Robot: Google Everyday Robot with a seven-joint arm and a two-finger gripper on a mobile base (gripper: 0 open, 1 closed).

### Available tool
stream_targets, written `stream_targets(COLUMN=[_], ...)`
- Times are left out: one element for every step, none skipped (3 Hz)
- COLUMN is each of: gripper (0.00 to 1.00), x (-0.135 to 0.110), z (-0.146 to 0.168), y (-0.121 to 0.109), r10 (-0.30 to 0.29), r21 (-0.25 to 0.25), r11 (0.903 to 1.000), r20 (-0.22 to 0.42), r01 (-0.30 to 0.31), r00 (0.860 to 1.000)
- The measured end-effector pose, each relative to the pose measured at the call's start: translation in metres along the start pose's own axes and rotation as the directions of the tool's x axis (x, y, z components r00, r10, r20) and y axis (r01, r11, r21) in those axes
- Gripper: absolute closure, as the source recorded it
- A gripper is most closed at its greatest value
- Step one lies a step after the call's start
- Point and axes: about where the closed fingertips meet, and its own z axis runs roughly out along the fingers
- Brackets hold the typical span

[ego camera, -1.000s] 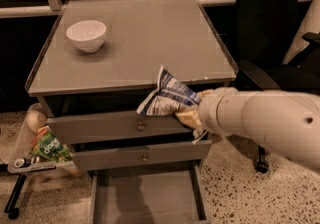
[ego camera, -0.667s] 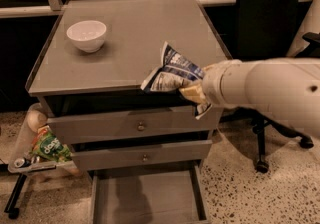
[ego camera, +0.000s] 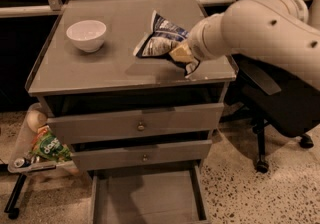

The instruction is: Pick blue chip bag from bottom drawer and place on counter

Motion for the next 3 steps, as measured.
stream_targets(gripper=[1.00, 1.00, 1.00], x=[-0.031, -0.045, -0.029], z=[0.043, 0.088, 0.130], y=[-0.012, -0.013, -0.004], r10=[-0.022, -0.037, -0.024], r21=[-0.039, -0.087, -0.142], r11=[0.9990, 0.9955, 0.9896], r20=[0.000, -0.007, -0.033], r01=[0.022, 0.036, 0.019], r00=[1.000, 0.999, 0.999])
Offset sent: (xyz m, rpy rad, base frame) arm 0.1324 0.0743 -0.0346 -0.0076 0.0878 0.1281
